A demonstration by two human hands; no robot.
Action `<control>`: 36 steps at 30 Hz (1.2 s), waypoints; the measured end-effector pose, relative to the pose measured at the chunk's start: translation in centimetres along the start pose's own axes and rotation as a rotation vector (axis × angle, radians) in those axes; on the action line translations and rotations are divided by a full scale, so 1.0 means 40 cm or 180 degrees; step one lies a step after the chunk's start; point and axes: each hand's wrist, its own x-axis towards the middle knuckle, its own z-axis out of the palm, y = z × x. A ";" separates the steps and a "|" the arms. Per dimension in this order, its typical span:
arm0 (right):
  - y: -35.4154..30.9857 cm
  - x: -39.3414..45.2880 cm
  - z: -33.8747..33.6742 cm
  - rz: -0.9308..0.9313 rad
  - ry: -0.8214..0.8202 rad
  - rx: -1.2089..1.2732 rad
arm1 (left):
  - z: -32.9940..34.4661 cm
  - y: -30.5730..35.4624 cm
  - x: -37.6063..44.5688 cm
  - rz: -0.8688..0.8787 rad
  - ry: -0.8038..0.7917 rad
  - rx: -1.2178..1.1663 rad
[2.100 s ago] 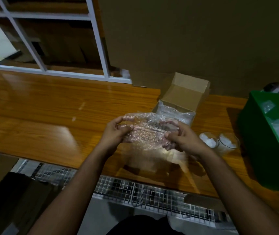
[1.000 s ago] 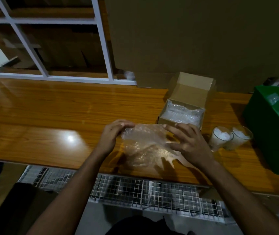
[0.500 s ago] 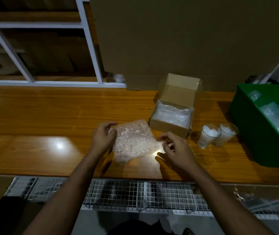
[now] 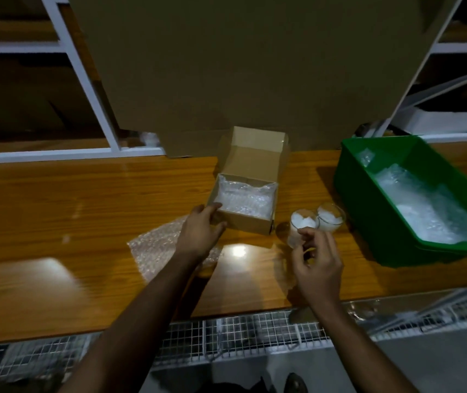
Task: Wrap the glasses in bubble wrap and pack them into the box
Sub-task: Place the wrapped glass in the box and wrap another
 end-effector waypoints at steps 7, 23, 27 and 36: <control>0.064 0.024 -0.025 0.0059 -0.0098 -0.0659 | 0.050 -0.002 -0.059 0.0183 0.0826 0.0045; -0.014 0.022 -0.012 -0.0061 -0.0144 -0.0134 | 0.063 -0.006 -0.178 0.0036 0.1071 -0.0112; -0.117 0.150 -0.011 0.0612 -0.0364 0.0551 | 0.081 -0.015 -0.206 0.0181 0.1132 -0.0225; -0.133 0.292 0.196 0.0995 -0.2117 -0.1051 | 0.094 -0.031 -0.226 0.0403 0.1235 -0.0390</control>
